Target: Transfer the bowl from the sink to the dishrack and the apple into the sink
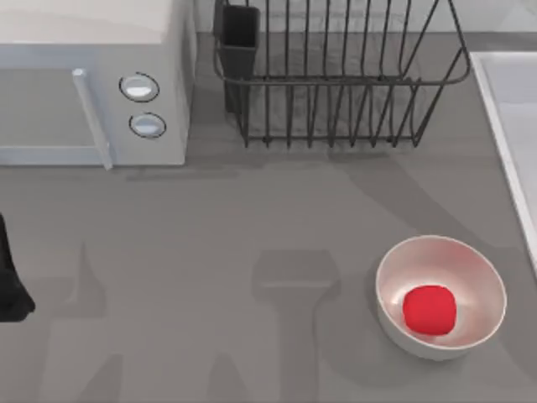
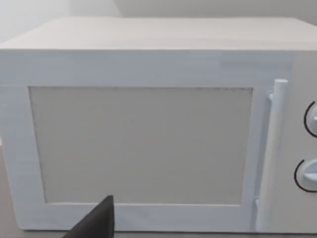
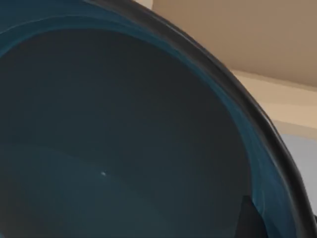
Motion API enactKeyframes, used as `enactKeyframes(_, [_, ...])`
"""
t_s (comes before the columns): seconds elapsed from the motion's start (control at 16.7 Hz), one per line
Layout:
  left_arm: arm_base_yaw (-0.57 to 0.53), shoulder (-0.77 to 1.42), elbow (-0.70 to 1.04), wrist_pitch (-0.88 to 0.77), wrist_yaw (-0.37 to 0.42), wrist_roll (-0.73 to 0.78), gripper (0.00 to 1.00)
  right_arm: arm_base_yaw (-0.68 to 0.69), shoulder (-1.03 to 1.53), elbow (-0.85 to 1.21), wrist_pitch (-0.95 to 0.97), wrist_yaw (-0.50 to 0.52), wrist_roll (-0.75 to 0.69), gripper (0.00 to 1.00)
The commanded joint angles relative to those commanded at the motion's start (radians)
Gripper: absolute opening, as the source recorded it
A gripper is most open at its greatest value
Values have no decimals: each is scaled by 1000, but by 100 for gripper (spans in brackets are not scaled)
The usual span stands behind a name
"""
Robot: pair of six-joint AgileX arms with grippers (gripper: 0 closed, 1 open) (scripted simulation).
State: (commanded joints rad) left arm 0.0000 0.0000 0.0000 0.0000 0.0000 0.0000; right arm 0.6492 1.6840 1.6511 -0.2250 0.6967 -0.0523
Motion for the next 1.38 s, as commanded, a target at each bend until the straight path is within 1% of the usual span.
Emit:
enactKeyframes(0.12, [0, 0, 0, 0, 0, 0, 100, 83, -7, 0, 115, 63, 41, 0])
enactKeyframes(0.24, [0, 0, 0, 0, 0, 0, 100, 130, -14, 2, 189, 106, 65, 0])
enactKeyframes(0.36, [0, 0, 0, 0, 0, 0, 100, 146, -19, 3, 219, 125, 75, 0])
enactKeyframes(0.54, [0, 0, 0, 0, 0, 0, 100, 146, -19, 3, 219, 126, 75, 0])
enactKeyframes(0.72, [0, 0, 0, 0, 0, 0, 100, 138, -5, -4, 231, 119, 76, 0])
enactKeyframes(0.9, [0, 0, 0, 0, 0, 0, 100, 117, 61, -45, 330, 100, 73, 0])
enactKeyframes(1.26, [0, 0, 0, 0, 0, 0, 100, 39, 261, -211, 734, 20, 72, 0])
enactKeyframes(1.38, [0, 0, 0, 0, 0, 0, 100, 11, 314, -264, 840, -5, 71, 0])
